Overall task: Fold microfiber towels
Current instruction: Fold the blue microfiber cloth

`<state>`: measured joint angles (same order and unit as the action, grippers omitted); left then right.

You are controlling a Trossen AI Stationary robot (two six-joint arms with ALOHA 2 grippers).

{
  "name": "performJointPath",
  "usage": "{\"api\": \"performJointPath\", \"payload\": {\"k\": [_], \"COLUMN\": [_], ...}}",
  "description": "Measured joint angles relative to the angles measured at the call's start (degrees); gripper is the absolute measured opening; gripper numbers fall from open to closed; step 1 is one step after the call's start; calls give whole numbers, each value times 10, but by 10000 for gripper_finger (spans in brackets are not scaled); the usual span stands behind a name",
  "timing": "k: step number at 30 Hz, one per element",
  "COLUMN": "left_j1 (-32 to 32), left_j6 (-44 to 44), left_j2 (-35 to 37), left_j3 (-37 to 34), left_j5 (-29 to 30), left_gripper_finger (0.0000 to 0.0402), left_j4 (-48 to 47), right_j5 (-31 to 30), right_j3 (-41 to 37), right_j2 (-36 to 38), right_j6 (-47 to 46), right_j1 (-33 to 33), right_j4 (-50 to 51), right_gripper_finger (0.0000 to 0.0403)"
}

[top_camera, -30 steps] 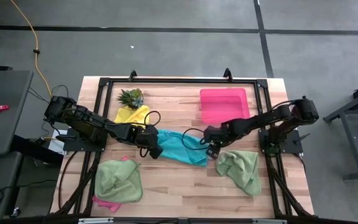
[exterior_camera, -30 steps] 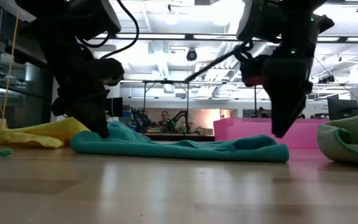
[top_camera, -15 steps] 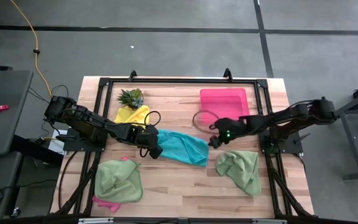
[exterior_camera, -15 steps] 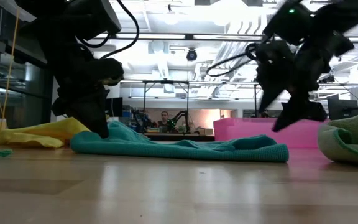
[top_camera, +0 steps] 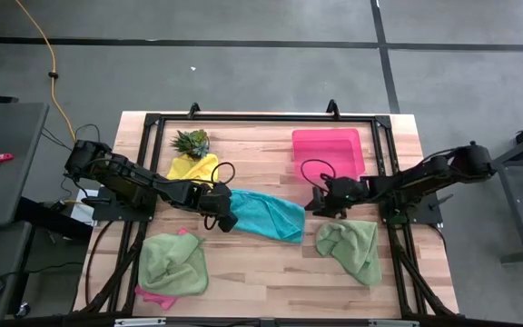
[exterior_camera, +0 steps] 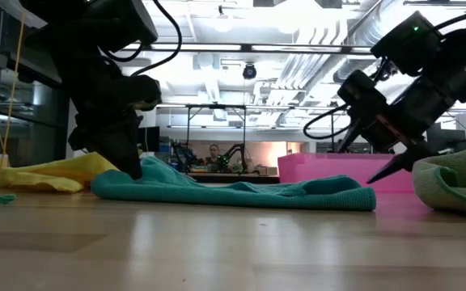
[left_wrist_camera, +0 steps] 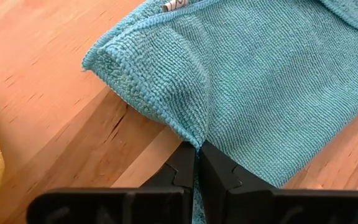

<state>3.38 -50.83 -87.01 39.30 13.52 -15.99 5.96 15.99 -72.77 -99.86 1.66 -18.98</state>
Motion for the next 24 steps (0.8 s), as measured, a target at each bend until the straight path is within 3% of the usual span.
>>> {"api": "performJointPath", "payload": {"k": [8, 16, 24], "left_j1": [0, 0, 0], "left_j6": [-2, 0, 0], "left_j2": [0, 0, 0], "left_j3": [0, 0, 0], "left_j5": [0, 0, 0], "left_gripper_finger": [1, 1, 1], "left_j4": [1, 7, 9], "right_j5": [-42, -42, -43], "right_j3": [0, 1, 44], "right_j2": [-14, -88, -153], "right_j6": [-71, -109, -109], "right_j1": [0, 0, 0], "right_j4": [-8, -103, -118], "right_gripper_finger": [238, 238, 238]}}
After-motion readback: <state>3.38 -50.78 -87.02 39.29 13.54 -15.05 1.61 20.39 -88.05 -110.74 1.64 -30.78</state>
